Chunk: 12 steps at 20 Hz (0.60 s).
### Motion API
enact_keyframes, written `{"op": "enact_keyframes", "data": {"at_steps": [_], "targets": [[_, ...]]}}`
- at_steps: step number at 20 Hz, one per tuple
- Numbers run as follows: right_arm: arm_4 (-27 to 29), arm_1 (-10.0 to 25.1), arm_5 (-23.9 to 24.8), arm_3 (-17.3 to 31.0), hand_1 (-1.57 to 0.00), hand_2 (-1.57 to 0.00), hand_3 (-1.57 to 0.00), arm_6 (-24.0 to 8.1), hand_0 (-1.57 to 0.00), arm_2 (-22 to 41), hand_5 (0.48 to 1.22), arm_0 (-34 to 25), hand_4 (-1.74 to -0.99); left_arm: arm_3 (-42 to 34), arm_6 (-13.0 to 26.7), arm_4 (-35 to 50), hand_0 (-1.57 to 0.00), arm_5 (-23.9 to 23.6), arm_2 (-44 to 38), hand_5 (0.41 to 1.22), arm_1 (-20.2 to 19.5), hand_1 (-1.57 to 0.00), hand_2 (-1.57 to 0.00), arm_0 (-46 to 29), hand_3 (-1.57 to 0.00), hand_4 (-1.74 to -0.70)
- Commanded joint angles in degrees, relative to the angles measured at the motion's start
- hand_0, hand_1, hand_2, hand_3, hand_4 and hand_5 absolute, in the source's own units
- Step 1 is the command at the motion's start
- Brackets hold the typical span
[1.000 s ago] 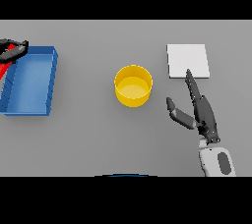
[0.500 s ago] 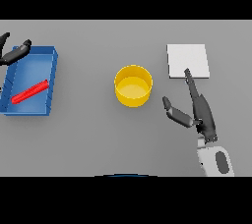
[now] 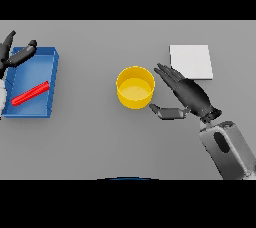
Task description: Pick up the red beaker and tilt it to pour out 1 green nut into yellow bowl. Pick up the yellow bowl and place it on the metallic measuring scale.
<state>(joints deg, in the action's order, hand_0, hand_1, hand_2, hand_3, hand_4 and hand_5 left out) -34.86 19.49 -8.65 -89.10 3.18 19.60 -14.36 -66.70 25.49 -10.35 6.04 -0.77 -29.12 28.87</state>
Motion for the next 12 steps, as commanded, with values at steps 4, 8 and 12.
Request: {"op": "enact_keyframes", "data": {"at_steps": [4, 8, 12], "targets": [[-5.94, 3.32, -3.99, 3.65, 0.00, 0.00, 0.00, 4.62, 0.00, 5.60, 0.637, -6.98, -1.162, 0.72, -0.35, 0.28, 0.00, 0.59, -0.45, 0.689, -0.49, 0.00, 0.00, -0.26, 0.00, -0.81], [-9.88, 3.33, -7.13, 9.23, 0.00, 0.00, 0.00, 6.80, 0.00, 10.35, 0.642, -13.03, -1.156, 0.32, -1.20, 0.36, 0.00, 1.15, -0.47, 0.692, -0.94, 0.00, 0.00, -0.99, 0.00, -0.81], [-11.89, 2.53, -9.50, 14.83, 0.00, 0.00, 0.00, 9.01, 0.00, 13.43, 0.644, -18.00, -1.157, -0.02, -0.42, 0.97, 0.00, 1.41, -0.80, 0.696, -0.81, 0.00, 0.00, -0.88, 0.00, -0.81]]}}
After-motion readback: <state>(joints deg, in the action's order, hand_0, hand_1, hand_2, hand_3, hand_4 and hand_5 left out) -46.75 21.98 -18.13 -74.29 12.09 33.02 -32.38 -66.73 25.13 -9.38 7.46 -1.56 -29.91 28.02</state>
